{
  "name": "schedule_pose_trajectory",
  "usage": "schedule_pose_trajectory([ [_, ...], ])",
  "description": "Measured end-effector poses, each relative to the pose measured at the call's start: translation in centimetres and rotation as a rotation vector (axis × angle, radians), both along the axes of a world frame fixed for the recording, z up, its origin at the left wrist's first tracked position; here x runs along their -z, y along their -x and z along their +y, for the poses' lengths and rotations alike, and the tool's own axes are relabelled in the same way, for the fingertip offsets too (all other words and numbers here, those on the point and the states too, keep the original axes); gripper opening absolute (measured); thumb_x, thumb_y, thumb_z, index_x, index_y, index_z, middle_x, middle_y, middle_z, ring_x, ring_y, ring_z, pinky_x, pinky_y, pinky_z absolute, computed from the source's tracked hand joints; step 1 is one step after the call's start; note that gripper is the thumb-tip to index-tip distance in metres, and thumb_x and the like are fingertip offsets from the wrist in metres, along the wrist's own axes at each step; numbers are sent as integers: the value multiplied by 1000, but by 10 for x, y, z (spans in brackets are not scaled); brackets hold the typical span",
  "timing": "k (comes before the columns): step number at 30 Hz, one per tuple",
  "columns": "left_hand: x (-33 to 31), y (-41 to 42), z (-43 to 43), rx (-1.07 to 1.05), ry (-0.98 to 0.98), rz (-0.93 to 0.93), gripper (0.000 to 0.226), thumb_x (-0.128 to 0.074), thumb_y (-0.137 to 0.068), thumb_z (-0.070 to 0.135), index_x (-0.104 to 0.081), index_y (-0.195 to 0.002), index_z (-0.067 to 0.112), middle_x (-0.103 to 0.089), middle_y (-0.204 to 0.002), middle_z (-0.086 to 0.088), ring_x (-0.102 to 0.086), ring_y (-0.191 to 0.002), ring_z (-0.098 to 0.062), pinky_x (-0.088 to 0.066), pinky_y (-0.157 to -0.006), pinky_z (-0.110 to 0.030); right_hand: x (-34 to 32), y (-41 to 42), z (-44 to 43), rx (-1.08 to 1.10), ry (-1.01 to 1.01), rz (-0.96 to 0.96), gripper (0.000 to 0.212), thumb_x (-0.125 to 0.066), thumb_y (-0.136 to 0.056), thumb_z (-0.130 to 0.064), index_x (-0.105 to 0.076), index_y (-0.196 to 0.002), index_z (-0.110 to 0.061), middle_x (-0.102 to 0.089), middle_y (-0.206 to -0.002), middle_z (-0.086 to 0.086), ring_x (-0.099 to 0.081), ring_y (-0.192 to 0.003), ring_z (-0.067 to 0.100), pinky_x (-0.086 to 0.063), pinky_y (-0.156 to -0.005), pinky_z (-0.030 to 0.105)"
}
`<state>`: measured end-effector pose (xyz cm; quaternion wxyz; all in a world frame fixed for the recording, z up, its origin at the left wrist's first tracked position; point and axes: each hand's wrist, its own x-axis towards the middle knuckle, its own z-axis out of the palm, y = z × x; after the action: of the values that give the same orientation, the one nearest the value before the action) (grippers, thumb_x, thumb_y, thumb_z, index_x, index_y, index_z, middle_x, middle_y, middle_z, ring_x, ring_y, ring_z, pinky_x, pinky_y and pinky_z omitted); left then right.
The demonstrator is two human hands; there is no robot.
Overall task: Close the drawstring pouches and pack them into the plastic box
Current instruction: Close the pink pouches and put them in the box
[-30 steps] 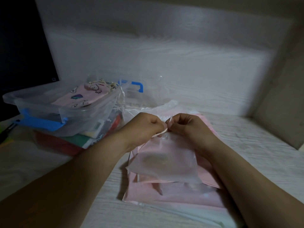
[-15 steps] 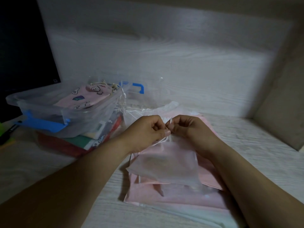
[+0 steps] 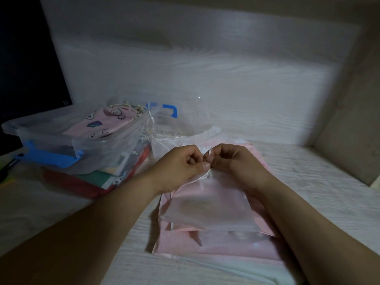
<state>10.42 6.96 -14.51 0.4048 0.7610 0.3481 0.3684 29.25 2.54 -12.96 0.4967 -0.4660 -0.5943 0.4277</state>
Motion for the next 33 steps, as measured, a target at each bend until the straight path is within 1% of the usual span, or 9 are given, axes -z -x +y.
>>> schedule_pose_trajectory([
  [2, 1, -2, -1, 8, 39, -10, 18, -74, -96, 16, -64, -95, 0, -52, -67, -8, -42, -64, -19, -37, -58, -27, 1, 0, 0, 17, -27, -21, 10, -70, -95, -7, -71, -86, -2, -70, -82, 11, -60, -73, 20, -48, -65, 27],
  [4, 1, -3, -1, -3, 42, 0, 17, -73, -96, 16, -64, -88, 3, -51, -64, -5, -41, -62, -17, -35, -58, -27, 2, 1, 2, 44, -83, -59, 13, -71, -95, -10, -71, -87, -1, -72, -82, 13, -62, -74, 18, -50, -70, 29],
  [9, 0, -3, 0, -32, 28, 44, 24, -72, -97, 19, -63, -76, 12, -50, -61, -3, -41, -60, -17, -35, -61, -29, 4, 2, 6, 50, -189, -167, 15, -69, -96, -7, -73, -83, -11, -75, -88, 13, -67, -79, 18, -53, -79, 38],
  [17, -1, -1, -1, -15, 20, 66, 28, -71, -97, 21, -62, -72, 14, -51, -63, -3, -44, -60, -14, -37, -62, -28, 6, 1, 7, 55, -250, -269, 16, -69, -96, -6, -72, -82, -15, -75, -85, 7, -66, -79, 16, -53, -81, 41],
  [23, 2, -7, 1, -118, -69, 107, 26, -72, -90, 15, -57, -69, 14, -50, -55, 15, -40, -52, -3, -34, -53, -19, 9, 1, 7, 98, -338, -463, 18, -68, -97, -13, -66, -82, -21, -70, -78, -3, -60, -74, 15, -52, -75, 41],
  [25, 4, -8, 3, -153, -99, 118, 26, -73, -86, 16, -54, -68, 15, -50, -56, 14, -40, -53, -4, -34, -55, -22, 10, 1, 8, 119, -374, -518, 17, -68, -97, -14, -65, -83, -23, -69, -77, -6, -62, -75, 17, -54, -75, 43],
  [28, 5, -9, 2, -128, -111, 108, 21, -71, -88, 16, -55, -75, 15, -46, -56, 13, -39, -54, -4, -33, -54, -23, 10, 3, 7, 96, -371, -495, 18, -68, -97, -12, -66, -82, -22, -69, -77, -6, -60, -75, 12, -51, -74, 37],
  [31, 4, -10, 0, -111, -134, 106, 24, -67, -92, 11, -56, -71, 18, -45, -58, 10, -38, -52, -4, -33, -54, -24, 9, 6, 5, 50, -348, -452, 18, -67, -98, -10, -66, -83, -21, -69, -79, -5, -58, -75, 10, -50, -74, 34],
  [33, 1, -8, 2, -104, -128, 110, 19, -67, -94, 15, -63, -76, 9, -49, -60, 2, -40, -54, -9, -36, -56, -28, 7, 5, 6, 65, -351, -437, 18, -67, -98, -10, -65, -83, -20, -68, -79, 0, -56, -75, 13, -48, -73, 35],
])
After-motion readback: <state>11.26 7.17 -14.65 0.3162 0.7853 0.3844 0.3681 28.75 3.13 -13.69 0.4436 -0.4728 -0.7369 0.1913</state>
